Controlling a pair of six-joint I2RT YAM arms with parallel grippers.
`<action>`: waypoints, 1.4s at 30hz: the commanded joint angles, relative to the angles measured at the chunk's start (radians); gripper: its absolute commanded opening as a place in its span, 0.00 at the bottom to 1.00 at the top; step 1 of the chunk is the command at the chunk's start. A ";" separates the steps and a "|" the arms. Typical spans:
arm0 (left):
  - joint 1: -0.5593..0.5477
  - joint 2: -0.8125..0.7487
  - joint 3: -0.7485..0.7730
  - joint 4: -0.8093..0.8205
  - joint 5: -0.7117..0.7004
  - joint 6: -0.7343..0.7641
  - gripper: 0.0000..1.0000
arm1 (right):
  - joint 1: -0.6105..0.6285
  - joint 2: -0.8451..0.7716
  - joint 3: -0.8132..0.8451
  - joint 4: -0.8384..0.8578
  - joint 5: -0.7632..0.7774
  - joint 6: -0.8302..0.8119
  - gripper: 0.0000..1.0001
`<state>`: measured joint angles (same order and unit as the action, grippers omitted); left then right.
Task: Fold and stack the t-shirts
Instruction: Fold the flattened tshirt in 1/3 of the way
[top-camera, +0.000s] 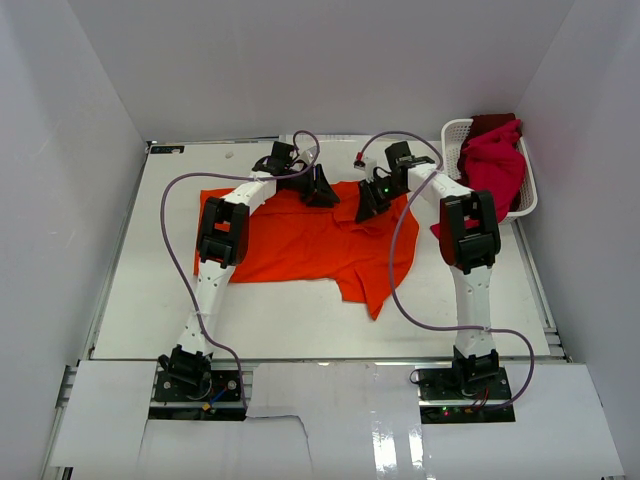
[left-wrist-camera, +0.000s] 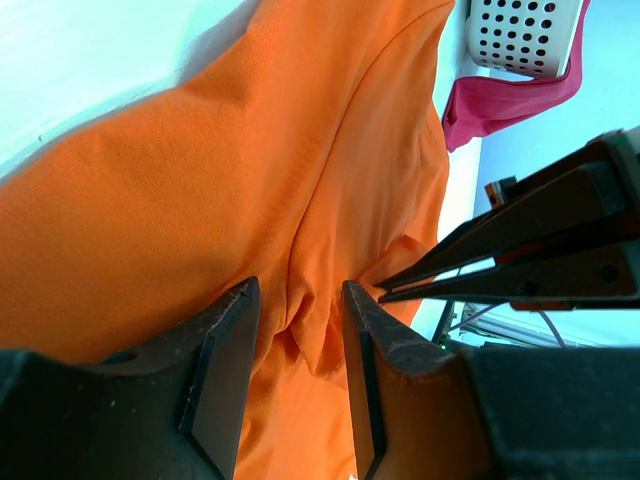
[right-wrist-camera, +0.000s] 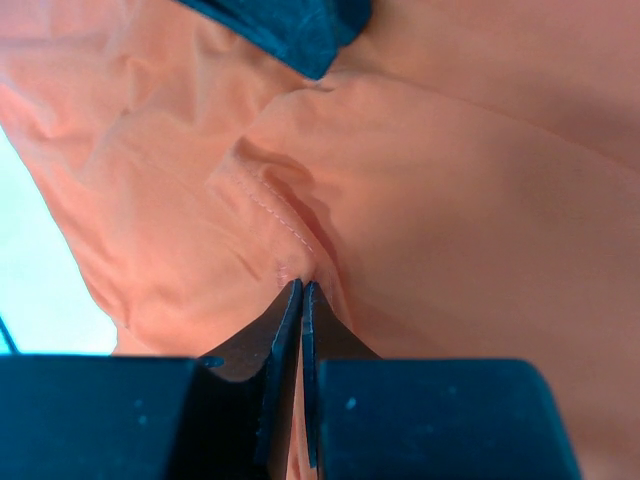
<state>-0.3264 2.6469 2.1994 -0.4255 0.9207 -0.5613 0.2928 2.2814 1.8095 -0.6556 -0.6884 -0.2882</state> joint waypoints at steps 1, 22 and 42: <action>0.006 -0.041 -0.004 -0.015 0.006 0.021 0.49 | 0.020 -0.068 -0.015 -0.010 -0.040 0.020 0.08; 0.010 -0.038 -0.003 -0.019 0.015 0.023 0.49 | 0.039 -0.072 -0.071 -0.087 0.061 0.155 0.16; 0.012 -0.045 -0.012 -0.025 0.018 0.029 0.49 | -0.040 -0.350 -0.383 0.120 0.190 0.392 0.54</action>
<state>-0.3218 2.6469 2.1994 -0.4377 0.9291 -0.5568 0.2729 1.9823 1.4902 -0.5949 -0.5312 0.0120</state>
